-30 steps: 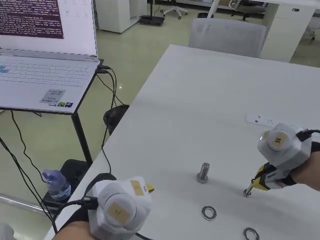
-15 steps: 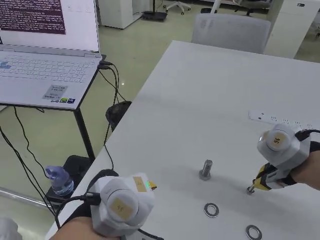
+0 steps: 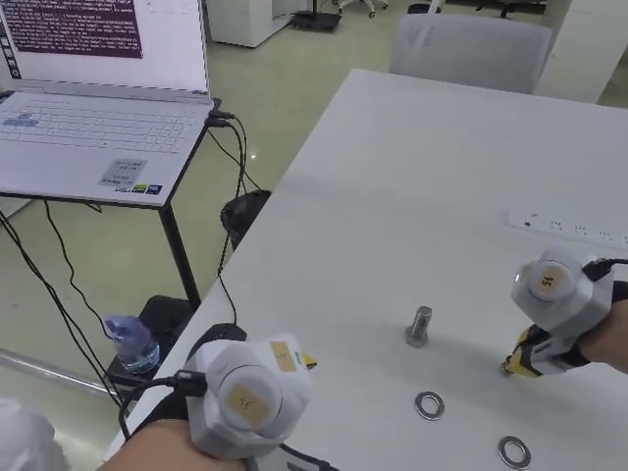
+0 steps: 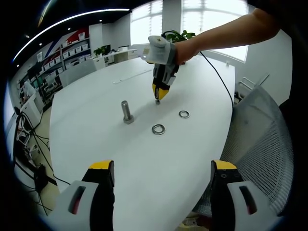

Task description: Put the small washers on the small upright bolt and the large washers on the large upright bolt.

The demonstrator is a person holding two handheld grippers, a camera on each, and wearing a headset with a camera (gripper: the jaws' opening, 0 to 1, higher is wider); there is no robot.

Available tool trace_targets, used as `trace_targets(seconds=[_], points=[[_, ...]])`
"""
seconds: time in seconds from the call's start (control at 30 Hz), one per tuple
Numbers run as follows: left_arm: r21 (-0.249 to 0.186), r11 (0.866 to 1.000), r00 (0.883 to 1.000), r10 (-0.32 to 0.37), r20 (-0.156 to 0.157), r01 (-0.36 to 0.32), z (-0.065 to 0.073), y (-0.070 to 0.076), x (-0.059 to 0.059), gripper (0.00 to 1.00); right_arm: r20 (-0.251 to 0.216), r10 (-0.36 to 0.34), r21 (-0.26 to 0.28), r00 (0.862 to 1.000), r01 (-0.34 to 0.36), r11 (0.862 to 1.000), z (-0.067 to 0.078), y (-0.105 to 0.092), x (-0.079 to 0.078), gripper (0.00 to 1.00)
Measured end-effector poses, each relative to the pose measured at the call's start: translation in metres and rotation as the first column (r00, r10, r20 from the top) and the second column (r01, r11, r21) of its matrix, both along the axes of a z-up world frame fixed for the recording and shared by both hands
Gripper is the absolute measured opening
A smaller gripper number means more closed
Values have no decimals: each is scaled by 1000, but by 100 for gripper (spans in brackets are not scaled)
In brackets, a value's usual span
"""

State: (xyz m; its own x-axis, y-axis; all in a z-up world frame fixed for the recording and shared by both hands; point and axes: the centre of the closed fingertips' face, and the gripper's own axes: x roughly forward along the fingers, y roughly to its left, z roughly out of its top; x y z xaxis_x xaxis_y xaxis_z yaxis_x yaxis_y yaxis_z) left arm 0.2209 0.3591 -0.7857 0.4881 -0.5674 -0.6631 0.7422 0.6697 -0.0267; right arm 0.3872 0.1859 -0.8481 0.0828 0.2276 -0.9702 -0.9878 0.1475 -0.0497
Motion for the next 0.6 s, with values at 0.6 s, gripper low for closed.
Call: trace_targets(seconds=[0.6], points=[[8, 1000, 1000, 1, -11, -1, -1, 3, -2, 79, -10, 10, -21, 1000, -11, 1000, -7, -2, 2, 13]])
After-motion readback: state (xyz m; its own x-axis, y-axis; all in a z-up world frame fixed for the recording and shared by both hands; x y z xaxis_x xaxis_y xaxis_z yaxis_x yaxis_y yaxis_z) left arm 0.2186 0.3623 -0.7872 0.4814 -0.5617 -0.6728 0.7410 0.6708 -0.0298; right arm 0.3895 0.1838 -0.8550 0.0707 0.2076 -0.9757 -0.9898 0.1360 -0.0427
